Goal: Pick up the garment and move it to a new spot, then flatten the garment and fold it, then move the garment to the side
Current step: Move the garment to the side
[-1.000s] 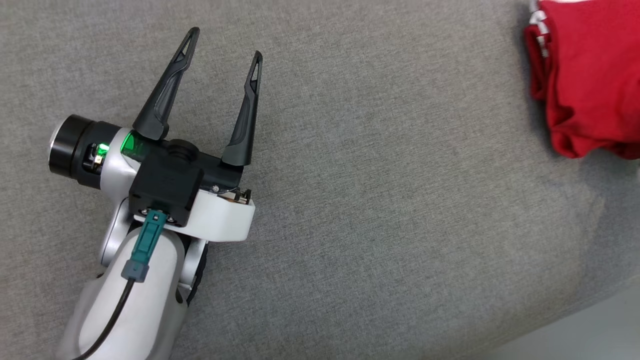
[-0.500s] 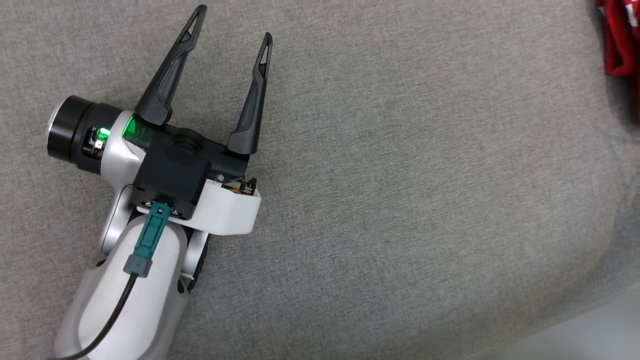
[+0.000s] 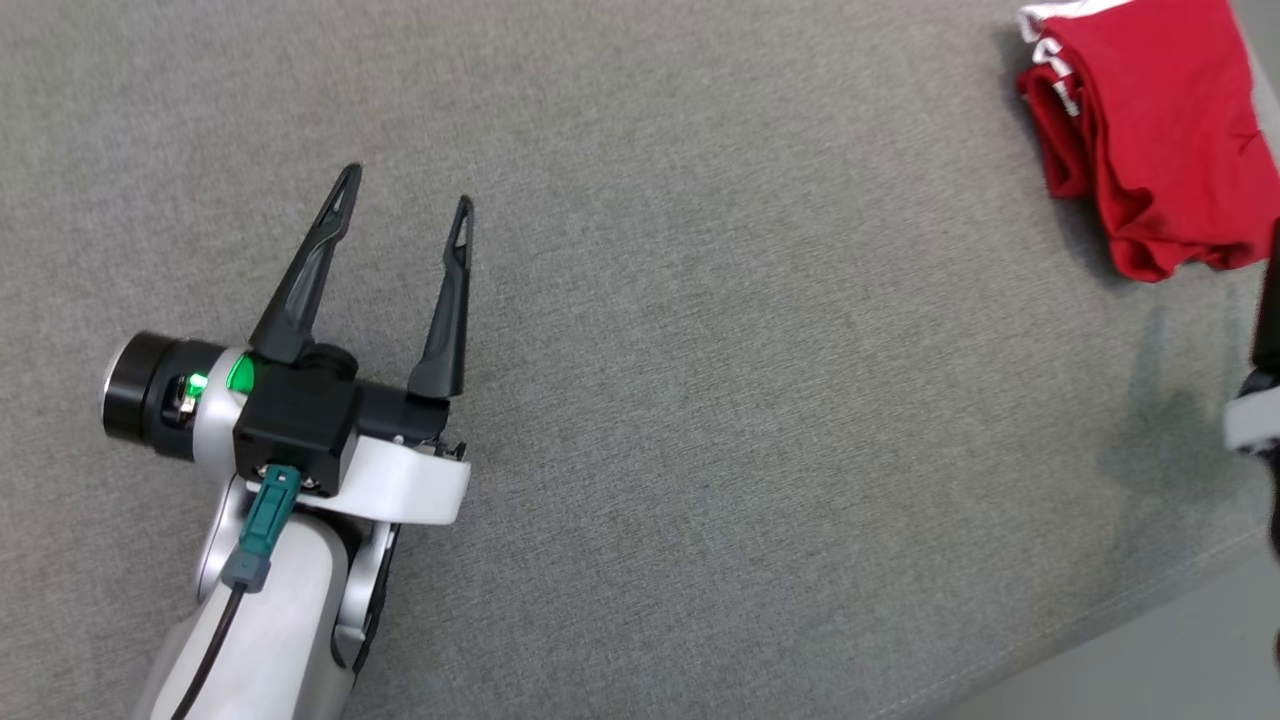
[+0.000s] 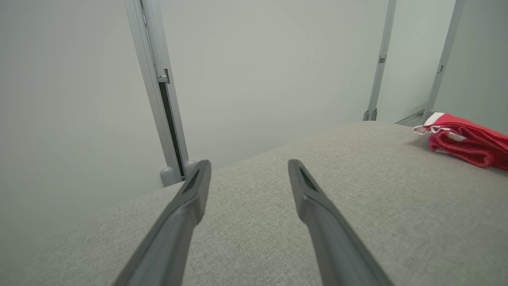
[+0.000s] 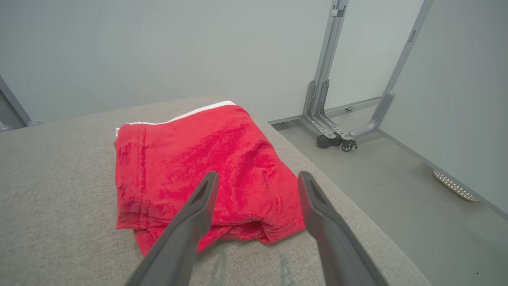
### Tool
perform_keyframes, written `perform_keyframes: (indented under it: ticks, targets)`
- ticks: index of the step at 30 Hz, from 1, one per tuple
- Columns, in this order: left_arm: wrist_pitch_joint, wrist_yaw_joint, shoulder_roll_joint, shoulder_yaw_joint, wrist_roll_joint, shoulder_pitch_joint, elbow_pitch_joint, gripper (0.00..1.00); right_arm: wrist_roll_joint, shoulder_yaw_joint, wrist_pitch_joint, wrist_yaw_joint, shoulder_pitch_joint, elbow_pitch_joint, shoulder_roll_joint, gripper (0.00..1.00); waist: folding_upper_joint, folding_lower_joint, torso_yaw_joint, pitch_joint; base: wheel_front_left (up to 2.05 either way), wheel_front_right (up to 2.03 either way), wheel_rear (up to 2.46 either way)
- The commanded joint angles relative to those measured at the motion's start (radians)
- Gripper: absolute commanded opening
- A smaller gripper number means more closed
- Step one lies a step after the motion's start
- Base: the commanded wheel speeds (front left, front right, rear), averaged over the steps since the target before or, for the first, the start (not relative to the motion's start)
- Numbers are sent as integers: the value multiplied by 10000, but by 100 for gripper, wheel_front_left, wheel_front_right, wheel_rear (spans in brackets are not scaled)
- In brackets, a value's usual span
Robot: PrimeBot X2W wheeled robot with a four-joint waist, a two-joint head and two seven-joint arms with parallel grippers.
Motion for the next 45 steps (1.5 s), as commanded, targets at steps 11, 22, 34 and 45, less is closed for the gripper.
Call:
perform_keyframes:
  ticks: [11,22,34,45]
  targets:
    - [-265,331,-49,285,-722,1377,225,100,-1795,-706,-2,-19,2912,-3936,2121,100,0,0,692,-1724,0,0,0]
    - [-754,648,-400,551,-1236,2008,755,100,-2301,-505,391,-18,4010,-5616,1983,100,0,0,2678,-2614,0,0,0]
    - [-935,554,-213,1092,-1935,3488,1158,100,-2593,-385,1560,-18,5306,-6790,2212,100,0,0,3609,-4031,0,0,0]
    - [-623,586,39,1024,-2125,4643,1015,100,-2676,-224,2106,-14,6377,-7087,2429,100,0,0,3490,-5182,0,0,0]
